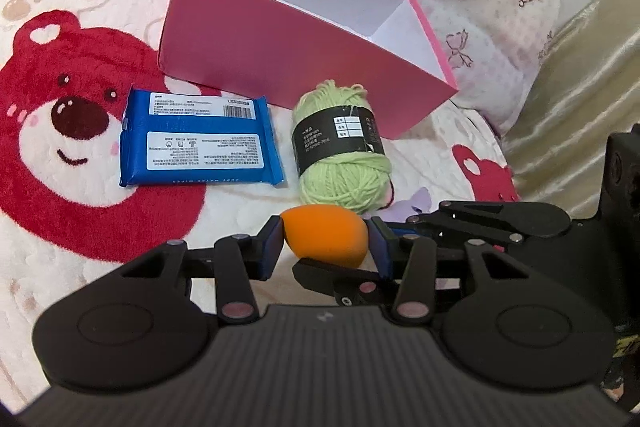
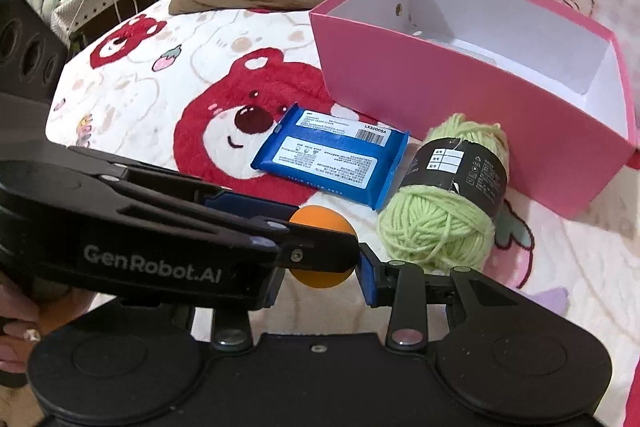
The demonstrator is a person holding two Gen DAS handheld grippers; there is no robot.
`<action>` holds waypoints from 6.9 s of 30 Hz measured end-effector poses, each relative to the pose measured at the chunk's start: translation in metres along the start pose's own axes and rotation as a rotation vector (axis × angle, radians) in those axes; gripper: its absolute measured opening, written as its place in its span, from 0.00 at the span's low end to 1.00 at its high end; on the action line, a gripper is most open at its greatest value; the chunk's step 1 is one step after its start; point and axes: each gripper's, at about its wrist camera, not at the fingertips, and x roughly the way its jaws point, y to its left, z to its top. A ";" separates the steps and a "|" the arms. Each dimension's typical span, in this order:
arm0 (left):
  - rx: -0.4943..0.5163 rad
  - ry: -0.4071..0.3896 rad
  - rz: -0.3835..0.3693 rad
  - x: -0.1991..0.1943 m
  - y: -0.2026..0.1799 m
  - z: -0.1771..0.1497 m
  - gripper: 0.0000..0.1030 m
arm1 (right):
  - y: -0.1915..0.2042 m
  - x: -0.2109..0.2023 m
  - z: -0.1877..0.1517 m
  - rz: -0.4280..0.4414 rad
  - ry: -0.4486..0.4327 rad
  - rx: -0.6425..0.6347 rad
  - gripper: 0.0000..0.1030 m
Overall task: Organize objects
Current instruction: 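Close the left gripper on the orange makeup sponge, then lift the sponge with the left gripper and carry it into the pink box, then lower the sponge into the pink box and open the left gripper, then withdraw the left gripper from the pink box toward the remaining items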
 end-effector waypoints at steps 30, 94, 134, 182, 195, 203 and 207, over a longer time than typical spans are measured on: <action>0.153 0.064 0.048 -0.070 -0.073 0.042 0.43 | 0.012 -0.083 0.012 0.049 -0.136 0.116 0.42; 0.188 0.017 0.073 0.145 -0.055 0.237 0.41 | -0.189 0.041 0.148 -0.052 -0.191 0.356 0.42; 0.258 0.103 0.123 0.194 -0.042 0.252 0.43 | -0.203 0.076 0.155 -0.123 -0.088 0.382 0.39; 0.282 0.108 0.296 -0.080 -0.121 0.174 1.00 | -0.062 -0.146 0.102 -0.257 -0.081 0.068 0.91; 0.337 0.208 0.298 -0.110 -0.128 0.127 1.00 | -0.032 -0.176 0.071 -0.154 -0.038 0.116 0.91; 0.326 0.250 0.278 -0.124 -0.121 0.104 1.00 | -0.026 -0.185 0.051 -0.117 -0.013 0.157 0.91; 0.321 0.269 0.268 -0.128 -0.119 0.096 1.00 | -0.021 -0.188 0.042 -0.126 0.000 0.158 0.91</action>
